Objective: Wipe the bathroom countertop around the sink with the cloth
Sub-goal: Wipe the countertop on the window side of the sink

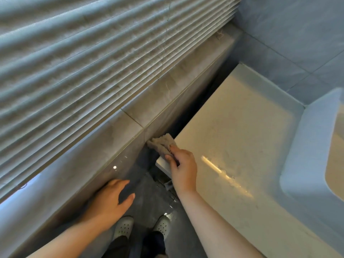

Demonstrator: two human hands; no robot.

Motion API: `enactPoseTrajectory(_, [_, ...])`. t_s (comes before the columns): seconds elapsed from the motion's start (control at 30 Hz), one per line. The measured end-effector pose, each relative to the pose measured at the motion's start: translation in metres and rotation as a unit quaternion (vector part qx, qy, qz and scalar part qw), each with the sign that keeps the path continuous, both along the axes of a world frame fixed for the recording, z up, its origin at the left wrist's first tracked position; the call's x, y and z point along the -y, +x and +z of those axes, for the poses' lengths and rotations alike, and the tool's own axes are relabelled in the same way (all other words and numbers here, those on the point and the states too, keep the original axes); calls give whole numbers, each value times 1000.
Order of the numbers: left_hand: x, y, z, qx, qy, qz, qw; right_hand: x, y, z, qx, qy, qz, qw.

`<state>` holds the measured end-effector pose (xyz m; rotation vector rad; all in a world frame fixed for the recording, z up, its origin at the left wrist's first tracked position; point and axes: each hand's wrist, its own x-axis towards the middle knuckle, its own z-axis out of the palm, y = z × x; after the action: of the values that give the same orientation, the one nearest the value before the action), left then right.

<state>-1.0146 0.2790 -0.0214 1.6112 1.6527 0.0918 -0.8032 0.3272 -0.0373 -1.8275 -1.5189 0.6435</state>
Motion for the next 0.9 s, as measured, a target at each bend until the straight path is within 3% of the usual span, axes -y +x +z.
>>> enactPoseTrajectory(0.1, [0,-2,1,-6,2,-7,1000,20,-12,6,-22,-22,27,999])
enactPoseTrajectory(0.27, [0,-7,6,-1,-11,-15,1000,49,-4,29,-164,-134,40,976])
enactPoseTrajectory(0.43, [-5,10,20,8,-4,-58,998,64,48,55,-203,-60,-113,971])
enactPoseTrajectory(0.7, [-20,75,33,39,146,-216,965,61,165,55,-124,52,-328,935])
enactPoseTrajectory(0.9, [-28,105,27,12,184,-271,945,58,207,23,-24,1,-327,945])
